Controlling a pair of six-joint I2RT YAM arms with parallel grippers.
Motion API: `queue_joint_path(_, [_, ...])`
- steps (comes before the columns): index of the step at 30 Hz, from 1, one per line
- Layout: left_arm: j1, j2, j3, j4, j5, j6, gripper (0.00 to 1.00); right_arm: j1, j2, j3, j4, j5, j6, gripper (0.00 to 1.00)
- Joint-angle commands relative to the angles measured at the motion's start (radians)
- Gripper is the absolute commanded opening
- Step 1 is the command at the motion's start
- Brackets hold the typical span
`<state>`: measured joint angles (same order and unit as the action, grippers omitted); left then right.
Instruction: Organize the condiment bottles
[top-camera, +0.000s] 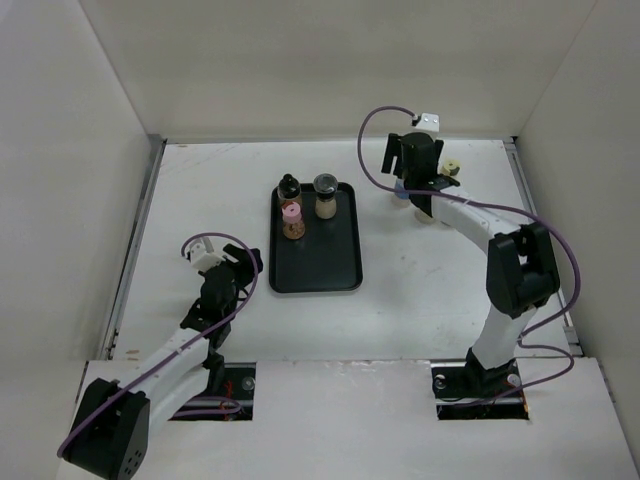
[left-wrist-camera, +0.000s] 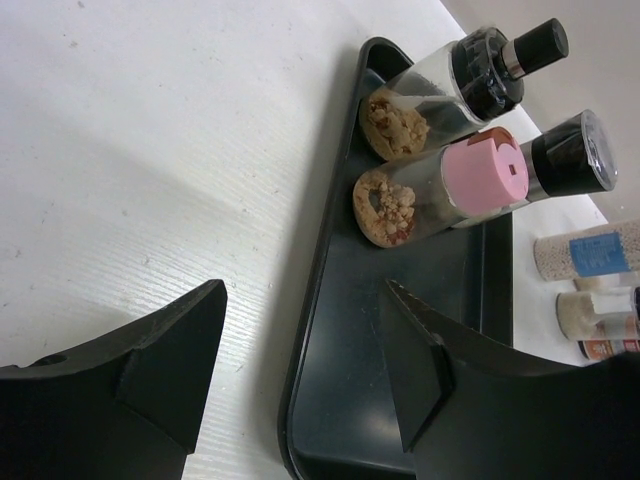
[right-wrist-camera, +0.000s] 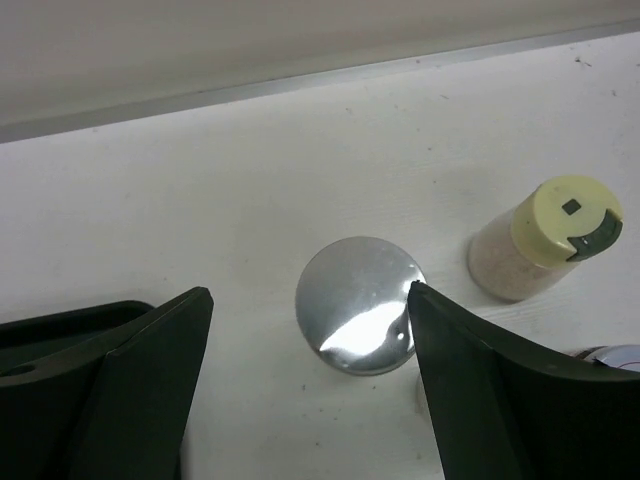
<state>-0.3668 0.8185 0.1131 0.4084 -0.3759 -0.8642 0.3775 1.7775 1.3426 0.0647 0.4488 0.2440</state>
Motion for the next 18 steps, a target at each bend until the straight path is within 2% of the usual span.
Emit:
queue_joint_path(1, [0.004,0.001,0.003,0.041,0.0,-0.001,0.6,-0.018,0.034,0.078,-0.039,0.042,-0.04,0.86])
queue_joint_path(4, [0.006,0.007,0.003,0.043,0.005,-0.002,0.6,-0.024,0.052,0.081,-0.04,0.07,-0.046,0.86])
queue_joint_path(9, [0.006,0.017,0.005,0.052,0.003,-0.004,0.6,-0.027,0.091,0.087,-0.045,0.027,-0.046,0.82])
queue_joint_path(11, [0.007,0.025,0.007,0.053,0.008,-0.004,0.6,-0.027,0.097,0.089,-0.037,0.018,-0.046,0.76])
queue_joint_path(14, [0.006,0.021,0.007,0.055,0.005,-0.004,0.6,-0.027,0.092,0.089,-0.032,0.021,-0.038,0.56])
queue_joint_path(18, [0.007,0.015,0.005,0.055,0.009,-0.002,0.6,-0.022,-0.005,0.023,0.065,0.04,-0.046,0.46])
